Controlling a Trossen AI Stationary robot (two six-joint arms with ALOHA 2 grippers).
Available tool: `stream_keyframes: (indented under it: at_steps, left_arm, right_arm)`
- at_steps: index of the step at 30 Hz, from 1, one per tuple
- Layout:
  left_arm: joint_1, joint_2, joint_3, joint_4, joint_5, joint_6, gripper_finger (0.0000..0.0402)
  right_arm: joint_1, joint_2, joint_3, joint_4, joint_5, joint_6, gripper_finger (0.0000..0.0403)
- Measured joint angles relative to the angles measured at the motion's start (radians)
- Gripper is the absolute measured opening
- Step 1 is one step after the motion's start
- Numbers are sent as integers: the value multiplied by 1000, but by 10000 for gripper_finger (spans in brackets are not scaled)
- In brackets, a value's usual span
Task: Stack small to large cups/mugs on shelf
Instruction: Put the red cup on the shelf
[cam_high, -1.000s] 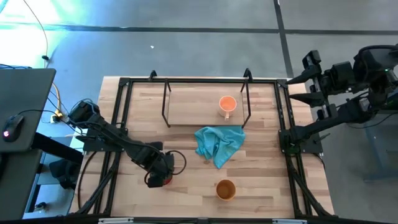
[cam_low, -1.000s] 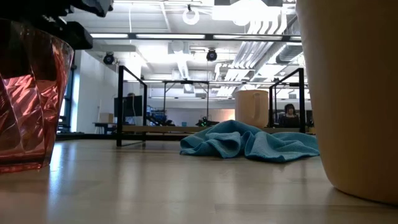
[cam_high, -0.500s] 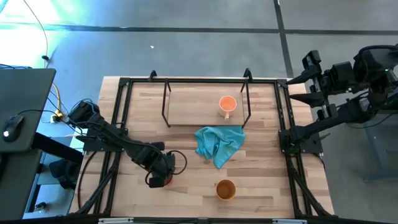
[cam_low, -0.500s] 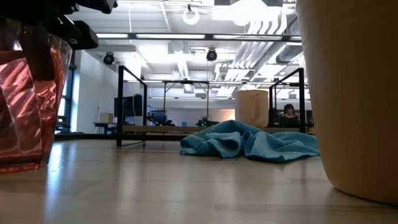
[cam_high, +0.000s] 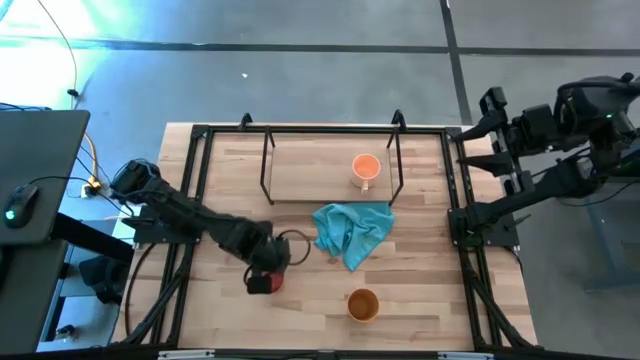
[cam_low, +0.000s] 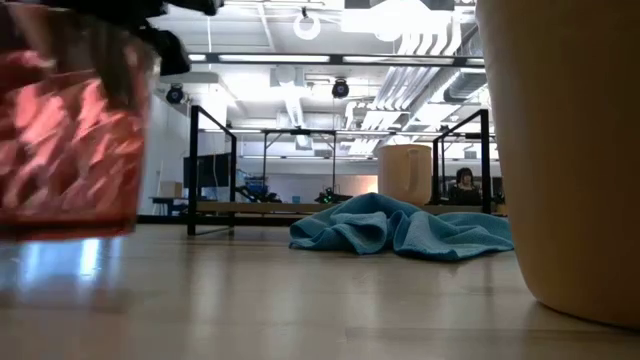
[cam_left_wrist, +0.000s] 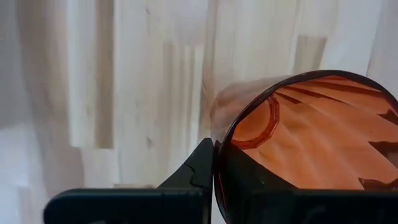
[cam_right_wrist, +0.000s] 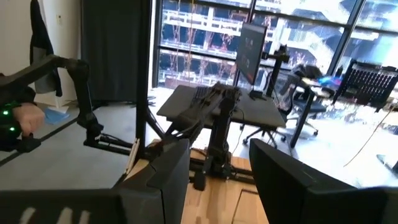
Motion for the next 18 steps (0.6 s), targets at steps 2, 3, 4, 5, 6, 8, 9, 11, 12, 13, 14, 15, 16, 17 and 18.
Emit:
stream_keyframes:
  at_steps: [2,3,4,5,6,8,9,11,12,13,14,15,16,17,18]
  left_arm:
    - [35,0,32,-19,3,40,3]
    - [55,0,48,-31,2,61,3]
    - [76,0,66,-48,2,81,3]
    - [99,0,85,-68,-1,99,3]
    - [123,0,105,-89,-8,115,2]
    - [167,0,149,-124,-27,144,2]
    - [191,0,169,-137,-34,158,2]
    - [239,0,217,-172,-46,188,2]
    - [263,0,241,-186,-55,202,2]
    - [288,1,268,-201,-62,218,1]
    - [313,6,293,-215,-67,232,1]
    - [337,12,318,-229,-73,246,1]
    - [360,21,343,-247,-81,262,1]
    - [383,32,369,-265,-88,281,1]
    - [407,44,397,-279,-89,301,1]
  right_arm:
    - [0,3,0,-12,0,6,161]
    - [0,4,0,-18,0,10,161]
    - [0,5,0,-24,0,15,161]
    - [0,7,0,-29,0,24,161]
    - [0,7,0,-33,0,27,161]
    - [0,9,-1,-44,0,29,161]
    - [0,9,-1,-47,0,29,161]
    - [0,9,-1,-50,0,29,161]
    - [0,9,-1,-50,0,29,161]
    - [0,9,-1,-50,0,29,161]
    - [0,9,-1,-50,0,29,161]
    - [0,9,-1,-50,0,28,161]
    - [0,9,-1,-50,0,28,161]
    - [0,9,-1,-50,0,26,161]
    - [0,9,-1,-50,0,24,161]
